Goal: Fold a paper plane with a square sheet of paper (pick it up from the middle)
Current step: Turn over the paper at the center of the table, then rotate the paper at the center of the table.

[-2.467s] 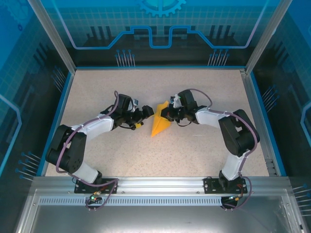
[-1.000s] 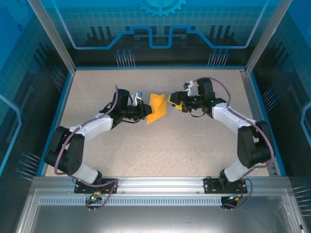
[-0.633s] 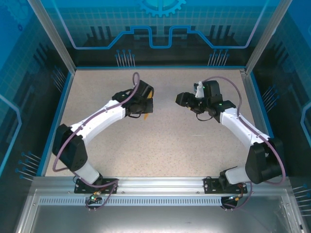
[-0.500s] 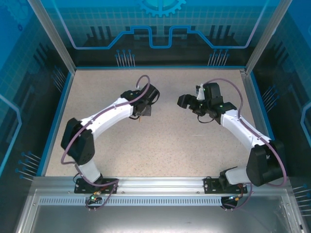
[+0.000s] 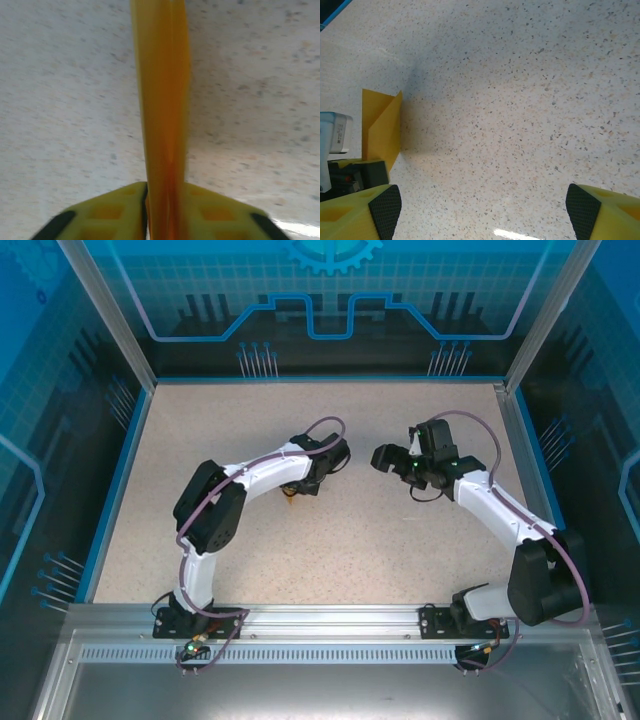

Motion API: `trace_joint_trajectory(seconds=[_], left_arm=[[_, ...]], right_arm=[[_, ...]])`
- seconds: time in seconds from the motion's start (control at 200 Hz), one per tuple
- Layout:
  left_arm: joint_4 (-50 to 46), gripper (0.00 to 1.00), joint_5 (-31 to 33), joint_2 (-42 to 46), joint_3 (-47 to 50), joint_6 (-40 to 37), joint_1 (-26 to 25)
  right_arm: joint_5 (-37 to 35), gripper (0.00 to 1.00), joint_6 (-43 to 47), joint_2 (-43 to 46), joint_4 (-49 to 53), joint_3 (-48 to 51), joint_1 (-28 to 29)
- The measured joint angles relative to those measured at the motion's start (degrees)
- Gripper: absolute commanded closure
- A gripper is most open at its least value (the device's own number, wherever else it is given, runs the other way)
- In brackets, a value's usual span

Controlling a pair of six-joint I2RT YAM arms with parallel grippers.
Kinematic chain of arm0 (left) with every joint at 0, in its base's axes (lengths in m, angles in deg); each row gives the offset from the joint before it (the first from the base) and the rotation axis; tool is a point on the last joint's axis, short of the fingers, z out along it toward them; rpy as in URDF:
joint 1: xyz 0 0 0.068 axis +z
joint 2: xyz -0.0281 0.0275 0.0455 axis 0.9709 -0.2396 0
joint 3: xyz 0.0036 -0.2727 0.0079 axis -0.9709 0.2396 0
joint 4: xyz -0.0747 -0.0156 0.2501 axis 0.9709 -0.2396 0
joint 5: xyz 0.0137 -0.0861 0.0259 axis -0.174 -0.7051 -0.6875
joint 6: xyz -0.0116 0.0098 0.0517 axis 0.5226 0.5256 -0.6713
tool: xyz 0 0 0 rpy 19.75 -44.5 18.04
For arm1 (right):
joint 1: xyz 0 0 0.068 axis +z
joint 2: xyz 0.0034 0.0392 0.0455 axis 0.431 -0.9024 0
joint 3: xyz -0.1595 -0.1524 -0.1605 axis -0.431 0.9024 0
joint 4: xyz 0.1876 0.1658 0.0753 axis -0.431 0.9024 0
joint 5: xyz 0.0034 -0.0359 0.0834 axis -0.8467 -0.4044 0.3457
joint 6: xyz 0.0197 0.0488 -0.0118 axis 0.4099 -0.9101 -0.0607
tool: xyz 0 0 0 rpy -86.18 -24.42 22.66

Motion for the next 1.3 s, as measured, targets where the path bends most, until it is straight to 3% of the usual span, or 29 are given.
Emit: trace_joint_trajectory(seconds=[0.145, 0.32, 0.48, 0.605, 0.765, 0.905, 1.091, 1.301], left_arm=[[6.32, 0.5, -11.52, 2.03, 2.03, 0.13, 1.14], [13.33, 0.37, -25.27, 9.88, 7.93, 0.22, 6.36], [19.06, 0.22, -33.22, 18.78, 14.01, 2.12, 12.11], [21.94, 0.16, -33.99, 24.7, 19.5, 4.46, 16.7], [23.69, 0.08, -33.27, 30.34, 28.61, 8.07, 24.28], [23.87, 0.05, -32.02, 34.4, 34.69, 10.43, 29.18], [23.89, 0.02, -31.76, 38.05, 38.05, 11.91, 32.22], [24.33, 0.02, -31.78, 38.47, 38.77, 12.31, 32.46]], right_arm=[[-0.42, 0.11, 0.02, 0.0, 0.63, 0.0, 0.0], [-0.61, 0.11, 0.04, -1.14, 0.61, -0.07, 0.33], [-1.22, 0.11, 0.07, -7.37, 0.74, -3.26, 5.18], [-1.22, 0.13, 0.02, -14.88, 0.59, -9.31, 12.48], [0.61, 0.28, -0.94, -24.61, 0.31, -18.38, 20.26], [2.95, 0.35, -2.49, -32.04, 0.39, -25.35, 24.92], [3.87, 0.38, -3.69, -39.21, 1.6, -31.12, 28.94], [2.25, 0.38, -3.1, -44.22, 6.36, -35.12, 28.98]])
